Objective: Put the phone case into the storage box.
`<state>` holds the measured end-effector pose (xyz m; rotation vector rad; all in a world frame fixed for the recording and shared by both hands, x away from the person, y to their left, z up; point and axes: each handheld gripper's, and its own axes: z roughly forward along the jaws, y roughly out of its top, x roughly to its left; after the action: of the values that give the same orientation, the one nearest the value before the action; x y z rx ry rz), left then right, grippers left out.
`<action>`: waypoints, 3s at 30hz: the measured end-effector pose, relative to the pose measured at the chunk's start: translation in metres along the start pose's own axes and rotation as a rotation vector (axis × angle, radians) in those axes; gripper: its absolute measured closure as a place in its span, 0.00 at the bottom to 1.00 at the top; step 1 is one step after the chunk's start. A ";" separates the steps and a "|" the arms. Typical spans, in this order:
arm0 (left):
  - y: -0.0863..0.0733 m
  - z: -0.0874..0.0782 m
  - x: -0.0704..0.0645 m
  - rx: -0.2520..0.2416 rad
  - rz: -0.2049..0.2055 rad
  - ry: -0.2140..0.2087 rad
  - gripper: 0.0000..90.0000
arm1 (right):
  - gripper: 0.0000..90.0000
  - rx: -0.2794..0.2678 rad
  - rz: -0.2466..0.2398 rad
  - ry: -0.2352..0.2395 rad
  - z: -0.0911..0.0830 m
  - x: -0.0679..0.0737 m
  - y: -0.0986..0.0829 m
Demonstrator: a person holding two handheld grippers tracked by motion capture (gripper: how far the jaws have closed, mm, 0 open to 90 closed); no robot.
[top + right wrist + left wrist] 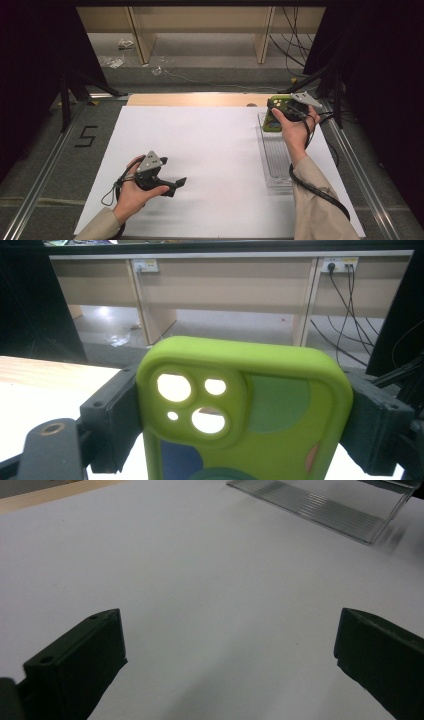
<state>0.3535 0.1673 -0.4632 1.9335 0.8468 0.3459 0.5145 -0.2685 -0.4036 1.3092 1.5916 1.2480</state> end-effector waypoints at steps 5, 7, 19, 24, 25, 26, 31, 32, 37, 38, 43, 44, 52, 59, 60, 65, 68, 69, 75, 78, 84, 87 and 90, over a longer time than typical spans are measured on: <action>0.000 0.000 0.000 0.000 0.000 0.000 0.00 | 0.19 0.001 -0.001 -0.002 0.001 0.000 0.000; 0.000 0.000 0.000 0.001 0.000 -0.001 0.00 | 0.19 0.003 0.000 -0.002 0.002 -0.001 0.000; 0.000 0.000 0.000 0.000 0.000 0.000 0.00 | 0.19 0.008 0.003 -0.006 0.004 -0.002 0.000; 0.000 0.000 0.000 -0.001 0.000 0.000 0.00 | 0.19 0.011 0.000 -0.008 0.005 -0.003 -0.001; 0.000 0.000 0.000 0.000 0.000 0.000 0.00 | 0.19 0.012 0.000 -0.007 0.006 -0.003 -0.001; 0.000 0.000 0.000 0.000 0.000 0.000 0.00 | 0.19 0.013 0.001 -0.007 0.006 -0.003 -0.001; 0.000 0.000 0.000 -0.001 0.000 0.000 0.00 | 0.19 0.016 -0.002 -0.005 0.007 -0.002 -0.001; 0.000 0.000 0.000 -0.001 -0.001 0.000 0.00 | 0.19 0.015 -0.003 -0.006 0.008 -0.002 -0.001; 0.000 0.000 0.000 -0.002 -0.001 0.000 0.00 | 0.19 0.018 -0.004 -0.008 0.010 -0.003 -0.001; 0.000 0.000 0.000 -0.002 0.000 0.000 0.00 | 0.19 0.020 -0.005 -0.008 0.010 -0.003 -0.001; 0.000 0.000 0.000 -0.001 0.000 0.000 0.00 | 0.19 0.022 -0.008 -0.010 0.013 -0.003 -0.002; 0.000 0.000 0.000 -0.001 0.000 0.000 0.00 | 0.19 0.023 -0.008 -0.010 0.013 -0.003 -0.002; 0.000 0.000 0.000 -0.001 0.000 0.000 0.00 | 0.19 0.025 -0.010 -0.010 0.016 -0.004 -0.003; 0.000 0.000 0.000 -0.001 0.001 0.000 0.00 | 0.19 0.026 -0.014 -0.011 0.017 -0.003 -0.003; 0.000 0.000 0.000 0.000 0.001 0.000 0.00 | 0.19 0.025 -0.016 -0.012 0.018 -0.003 -0.003; 0.000 0.000 0.000 0.000 0.000 0.000 0.00 | 0.19 0.028 -0.016 -0.013 0.019 -0.004 -0.004; 0.000 0.000 0.000 0.001 0.001 -0.001 0.00 | 0.19 0.028 -0.015 -0.014 0.020 -0.003 -0.004; 0.000 0.000 0.001 0.001 0.000 -0.001 0.00 | 0.19 0.030 -0.014 -0.014 0.020 -0.003 -0.004; 0.000 0.000 0.001 0.000 0.001 -0.001 0.00 | 0.19 0.033 -0.017 -0.015 0.022 -0.004 -0.005; 0.000 0.000 0.001 0.000 0.000 0.000 0.00 | 0.19 0.034 -0.016 -0.016 0.023 -0.004 -0.005; 0.000 0.000 0.001 0.001 0.001 -0.001 0.00 | 0.19 0.036 -0.018 -0.016 0.024 -0.004 -0.006; 0.000 0.000 0.001 0.001 0.000 -0.001 0.00 | 0.19 0.040 -0.021 -0.015 0.024 -0.004 -0.006; 0.000 0.000 0.001 0.001 0.000 -0.001 0.00 | 0.19 0.037 -0.023 -0.014 0.025 -0.003 -0.006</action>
<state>0.3540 0.1679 -0.4635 1.9345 0.8471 0.3445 0.5369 -0.2661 -0.4166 1.3162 1.6228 1.1979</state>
